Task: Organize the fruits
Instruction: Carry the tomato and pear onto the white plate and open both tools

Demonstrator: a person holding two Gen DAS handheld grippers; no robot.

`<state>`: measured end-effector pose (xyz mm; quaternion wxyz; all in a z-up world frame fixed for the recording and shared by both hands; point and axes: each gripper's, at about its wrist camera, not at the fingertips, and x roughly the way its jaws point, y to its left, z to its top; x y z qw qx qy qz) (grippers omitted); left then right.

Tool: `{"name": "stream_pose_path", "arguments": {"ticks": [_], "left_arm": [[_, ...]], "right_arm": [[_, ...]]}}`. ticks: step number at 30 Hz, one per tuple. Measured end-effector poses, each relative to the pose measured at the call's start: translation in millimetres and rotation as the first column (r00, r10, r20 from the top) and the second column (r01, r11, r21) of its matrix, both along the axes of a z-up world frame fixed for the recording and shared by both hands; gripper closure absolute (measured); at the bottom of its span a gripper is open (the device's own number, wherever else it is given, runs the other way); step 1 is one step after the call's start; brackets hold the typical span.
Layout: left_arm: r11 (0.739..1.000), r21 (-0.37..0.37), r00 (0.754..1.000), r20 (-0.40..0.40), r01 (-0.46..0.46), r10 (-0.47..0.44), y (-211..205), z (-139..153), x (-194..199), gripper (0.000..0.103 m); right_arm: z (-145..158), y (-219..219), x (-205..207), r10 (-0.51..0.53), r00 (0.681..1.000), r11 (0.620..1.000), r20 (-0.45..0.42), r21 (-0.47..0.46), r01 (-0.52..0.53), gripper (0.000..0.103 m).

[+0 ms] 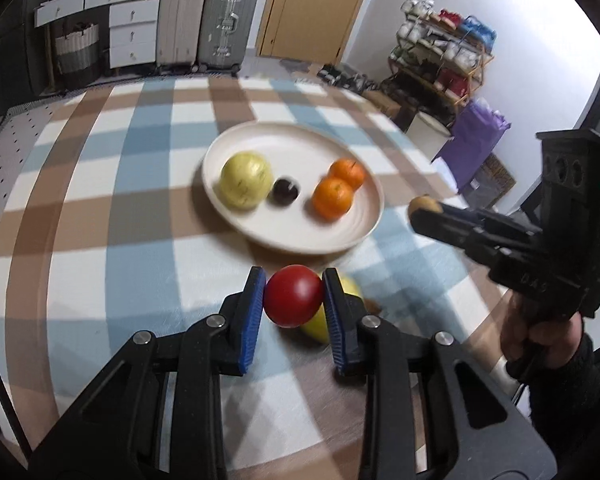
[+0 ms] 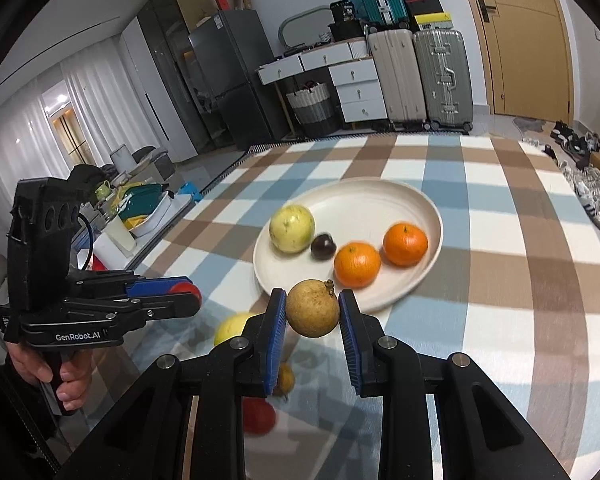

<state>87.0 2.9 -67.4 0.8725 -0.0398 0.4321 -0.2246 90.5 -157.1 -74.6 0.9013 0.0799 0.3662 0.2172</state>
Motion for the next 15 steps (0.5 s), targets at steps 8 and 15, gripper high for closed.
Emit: {"name": "stream_pose_path", "arguments": {"ticks": [8,15], "left_arm": [[0.999,-0.035,1.0,0.025,0.003,-0.003,-18.2,23.9,32.4,0.077],[0.999,-0.042,0.999,0.035,0.024,-0.022,-41.9,35.9,71.0,0.077]], "right_arm": [[21.2,-4.6,25.4,-0.008,0.999,1.0,0.039,0.026,0.007,0.076],[34.1,-9.4,54.1,-0.015,0.998,0.999,0.054,0.046,0.013,0.076]]}}
